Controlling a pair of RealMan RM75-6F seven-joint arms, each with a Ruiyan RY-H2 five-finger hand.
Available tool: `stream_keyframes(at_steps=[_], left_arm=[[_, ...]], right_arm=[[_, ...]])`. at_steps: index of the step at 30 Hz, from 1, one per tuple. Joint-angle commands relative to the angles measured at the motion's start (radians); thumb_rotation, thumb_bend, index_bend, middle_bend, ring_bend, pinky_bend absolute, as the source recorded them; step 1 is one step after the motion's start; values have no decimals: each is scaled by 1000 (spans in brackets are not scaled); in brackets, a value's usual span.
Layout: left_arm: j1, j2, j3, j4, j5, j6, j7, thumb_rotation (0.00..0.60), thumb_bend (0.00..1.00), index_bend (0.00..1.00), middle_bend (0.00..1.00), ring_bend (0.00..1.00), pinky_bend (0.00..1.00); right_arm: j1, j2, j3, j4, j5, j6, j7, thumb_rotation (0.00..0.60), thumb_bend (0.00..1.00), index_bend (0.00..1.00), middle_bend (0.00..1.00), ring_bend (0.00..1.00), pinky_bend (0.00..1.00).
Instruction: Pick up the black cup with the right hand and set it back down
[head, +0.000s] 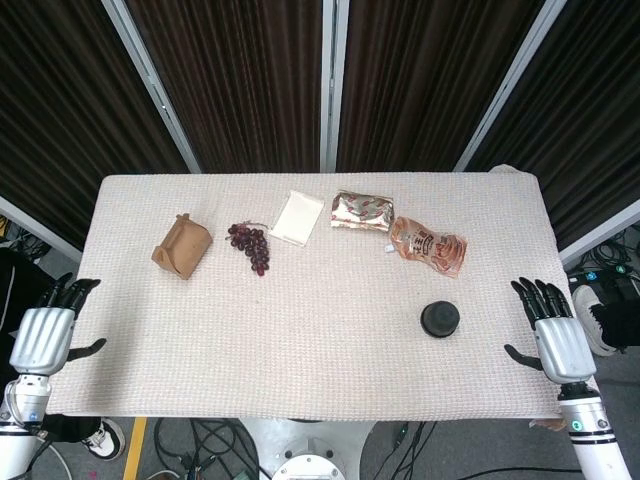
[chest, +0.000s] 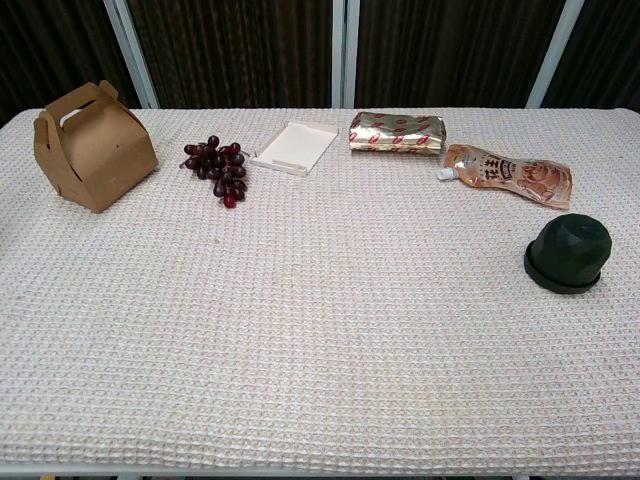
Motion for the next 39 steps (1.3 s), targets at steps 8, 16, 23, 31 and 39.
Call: stream_keyframes(at_steps=[8,16,23,31,39], left_arm=[[0,-7,10,5,4,-2,-10,600,21,172,166,76,252],[-2,-7,13,-3,19,10,-4,600,21,172,166,76,252],[10,-27,21,25,30,33,-26,600,21,172,166,76,252],[13,-31,33,41,62,49,-44,600,21,173,166,76,253],[13,-35,34,58,73,59,-54,600,21,180,166,76,274]], right_arm=[[2,10,-10,-11,12,-15,-6,600,26,0,63,0,80],[11,-1,-17,-8,49,-65,-19,600,26,0,78,0,81],[55,-55,-13,34,95,-173,30,600,30,0,102,0,0],[114,-144,2,114,127,-274,84,600,48,0,114,0,0],[160,-222,19,187,125,-301,104,600,61,0,123,0,0]])
